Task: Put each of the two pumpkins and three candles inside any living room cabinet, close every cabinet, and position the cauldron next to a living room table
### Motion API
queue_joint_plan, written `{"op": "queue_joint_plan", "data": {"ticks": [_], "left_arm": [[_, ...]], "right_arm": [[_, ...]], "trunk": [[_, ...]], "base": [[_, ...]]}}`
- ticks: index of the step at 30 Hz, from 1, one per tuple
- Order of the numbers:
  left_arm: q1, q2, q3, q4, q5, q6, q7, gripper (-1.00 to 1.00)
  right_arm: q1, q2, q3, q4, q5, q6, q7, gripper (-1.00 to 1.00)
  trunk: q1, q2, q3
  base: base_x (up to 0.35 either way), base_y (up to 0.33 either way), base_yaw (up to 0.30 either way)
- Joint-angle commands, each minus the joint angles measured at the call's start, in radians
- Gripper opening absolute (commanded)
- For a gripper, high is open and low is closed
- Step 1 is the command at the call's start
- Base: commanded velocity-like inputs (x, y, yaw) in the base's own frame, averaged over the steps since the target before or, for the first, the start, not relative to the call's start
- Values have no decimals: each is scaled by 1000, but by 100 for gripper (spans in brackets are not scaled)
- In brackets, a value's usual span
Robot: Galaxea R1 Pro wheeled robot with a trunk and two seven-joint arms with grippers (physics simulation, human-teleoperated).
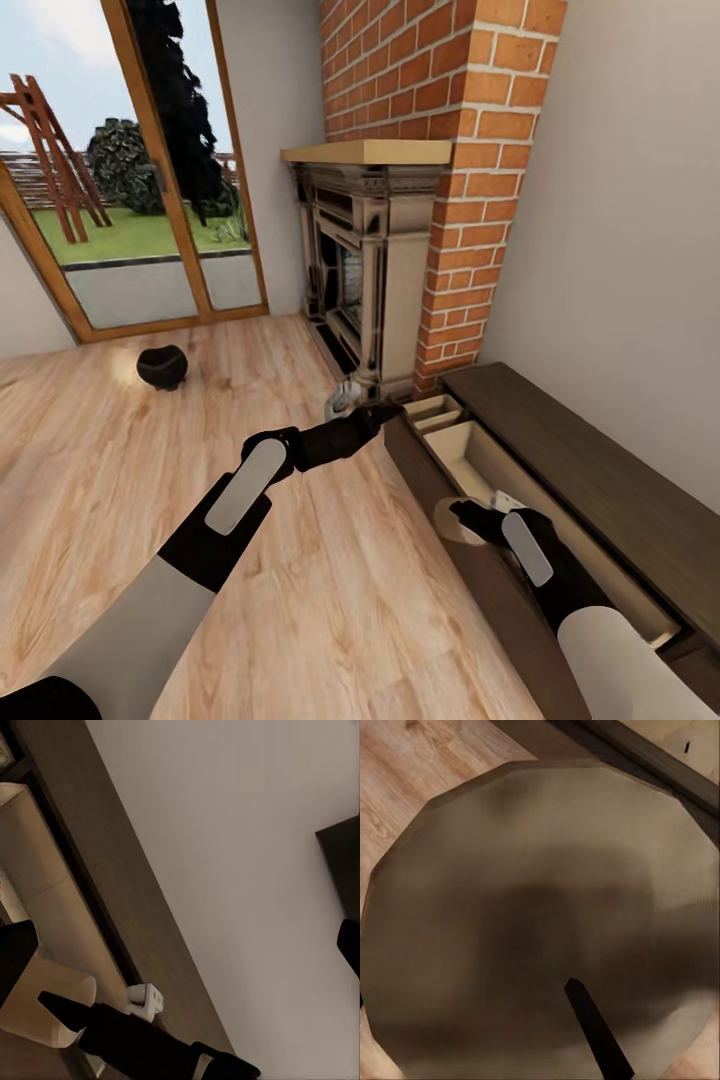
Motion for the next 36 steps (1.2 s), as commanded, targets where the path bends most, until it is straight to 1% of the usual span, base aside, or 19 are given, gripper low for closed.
{"op": "queue_joint_plan", "data": {"ticks": [1, 20, 32, 36], "left_arm": [[0, 0, 0, 0, 0, 0, 0, 100], [0, 0, 1, 2, 0, 1, 0, 100], [0, 0, 1, 2, 0, 0, 0, 100], [0, 0, 0, 0, 0, 0, -1, 100]], "right_arm": [[0, 0, 0, 0, -8, -2, -1, -100], [0, 0, 0, 1, -9, -2, 1, -100], [0, 2, 0, 0, -9, -2, 1, -100], [0, 2, 0, 0, -9, -2, 1, -100]], "trunk": [[0, 0, 0], [0, 0, 0], [0, 0, 4], [0, 0, 6]], "base": [[334, 0, 0], [335, 0, -10], [333, 23, -255], [106, 17, -278]]}}
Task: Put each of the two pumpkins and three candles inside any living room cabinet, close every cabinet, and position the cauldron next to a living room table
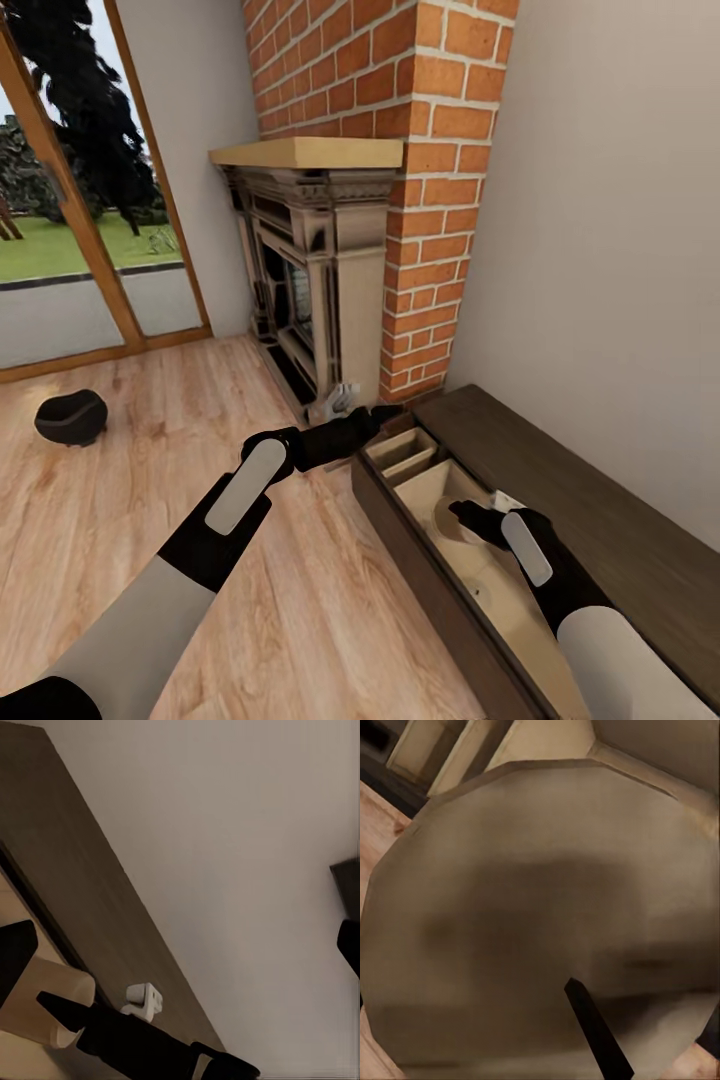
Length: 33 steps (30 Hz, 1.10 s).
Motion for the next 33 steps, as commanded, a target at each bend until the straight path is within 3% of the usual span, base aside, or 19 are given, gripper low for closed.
{"op": "queue_joint_plan", "data": {"ticks": [1, 10, 25, 33], "left_arm": [[0, 0, 0, -1, 0, 0, 0, 100], [0, -1, -1, -2, 1, 0, 0, 100], [0, -3, -3, -2, 1, 0, -1, 100], [0, -4, -3, -3, 1, 0, -2, 100]], "right_arm": [[0, 0, 0, 0, -8, -2, -1, -100], [0, 0, 0, -2, -6, -2, -1, -100], [1, 0, 3, -8, -7, 1, 1, -100], [0, -1, 1, -5, -8, 1, 71, -100]], "trunk": [[0, 0, 1], [0, 0, 6], [0, 0, 7], [0, 0, 13]], "base": [[17, 3, -278], [3, 40, -275], [9, 273, -35], [144, 279, -253]]}}
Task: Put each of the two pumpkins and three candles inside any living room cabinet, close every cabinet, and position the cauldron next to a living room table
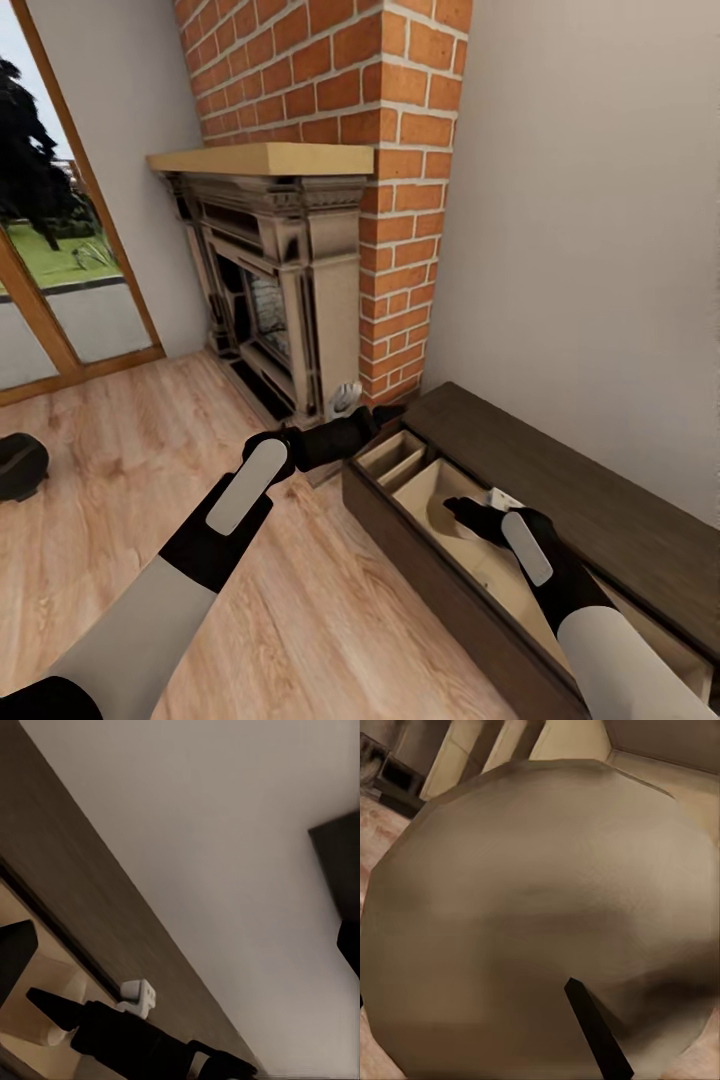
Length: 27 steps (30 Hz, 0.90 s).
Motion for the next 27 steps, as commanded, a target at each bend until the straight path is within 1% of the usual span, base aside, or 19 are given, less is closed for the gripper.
{"op": "queue_joint_plan", "data": {"ticks": [1, 5, 13, 15, 18, 21, 27], "left_arm": [[0, 0, 0, 0, 0, 0, 0, 100], [0, 0, 0, 1, 0, 0, 1, 100], [0, 0, 0, 3, 0, 0, 1, 100], [0, 0, -2, 2, 0, 0, 1, 100], [0, 1, -21, 1, 0, 0, 1, 100], [0, 1, -31, 0, -1, 0, 1, 100], [0, -1, -32, 1, 0, 0, 1, 100]], "right_arm": [[0, 0, 0, 1, -5, -2, 4, -100], [-1, 0, -1, 2, -5, -3, 5, -100], [0, 1, 0, 2, -4, -3, 2, -100], [0, 1, 0, 2, -2, -3, 2, -100], [0, 1, 0, 2, -3, -3, 3, -100], [0, 1, 0, 2, -3, -3, 6, -100], [0, 1, 0, 2, -3, -3, 6, -100]], "trunk": [[0, 0, 1], [0, 0, 4], [0, 0, 1], [0, 0, 0], [0, 0, 0], [0, 0, -1], [0, 0, -3]], "base": [[233, 204, -271], [243, 197, -262], [230, 178, -185], [70, 52, -64], [15, 11, -59], [3, 2, -219], [0, 0, -267]]}}
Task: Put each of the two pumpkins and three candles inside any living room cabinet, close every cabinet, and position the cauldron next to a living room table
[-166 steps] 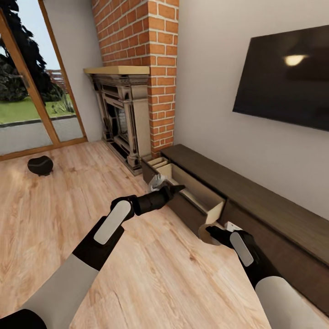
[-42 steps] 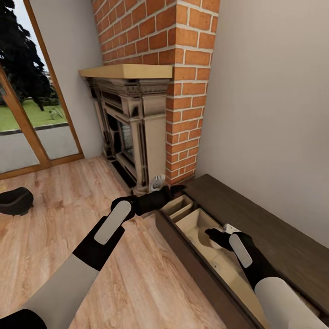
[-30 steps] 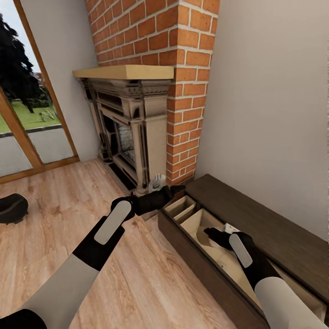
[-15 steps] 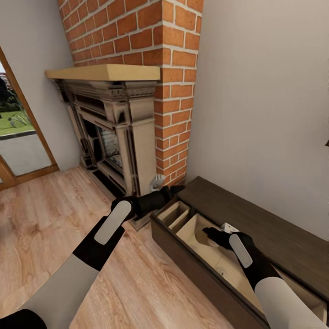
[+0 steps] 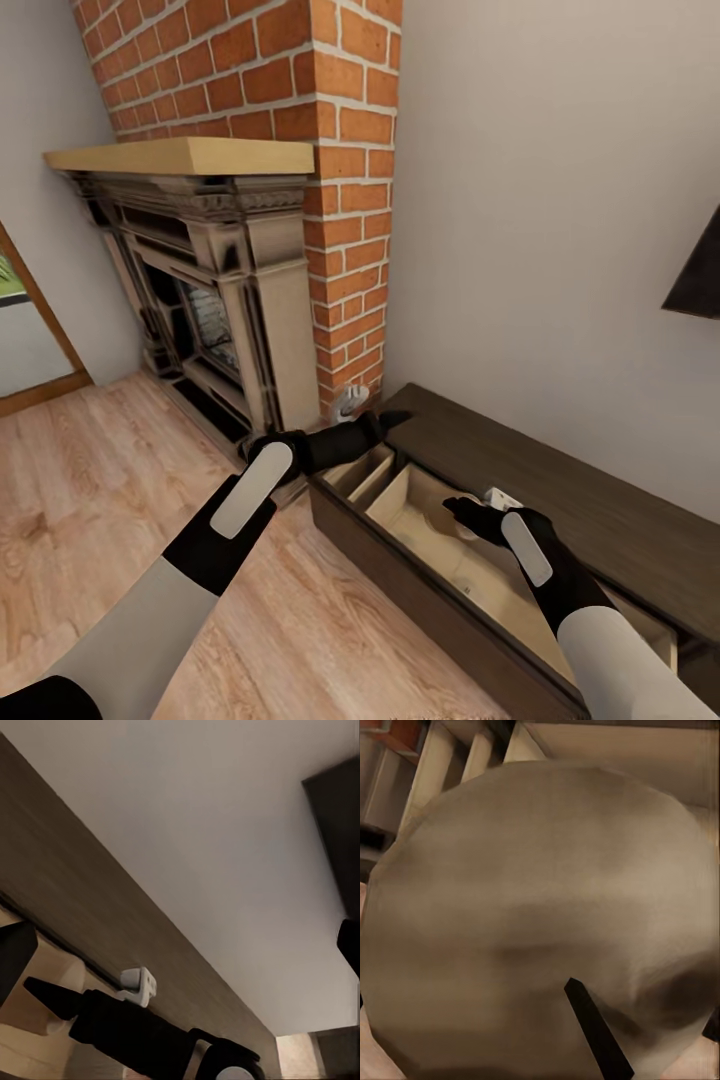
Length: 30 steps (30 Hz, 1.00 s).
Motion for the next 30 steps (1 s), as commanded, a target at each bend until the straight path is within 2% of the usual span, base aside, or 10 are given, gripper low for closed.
{"op": "queue_joint_plan", "data": {"ticks": [1, 13, 30], "left_arm": [[0, -1, 0, 0, 0, 0, 0, 100], [0, -5, 0, 0, 0, 0, 0, 100], [0, -6, 0, 0, 0, 1, -1, 100]], "right_arm": [[0, 0, 0, 0, -7, -2, -1, -100], [-1, -1, -2, 2, -7, -2, -3, -100], [0, -1, -3, 2, -7, -2, -4, -100]], "trunk": [[0, 0, 0], [0, 0, -4], [0, 0, -1]], "base": [[0, 0, -272], [66, 232, -274], [125, 246, -283]]}}
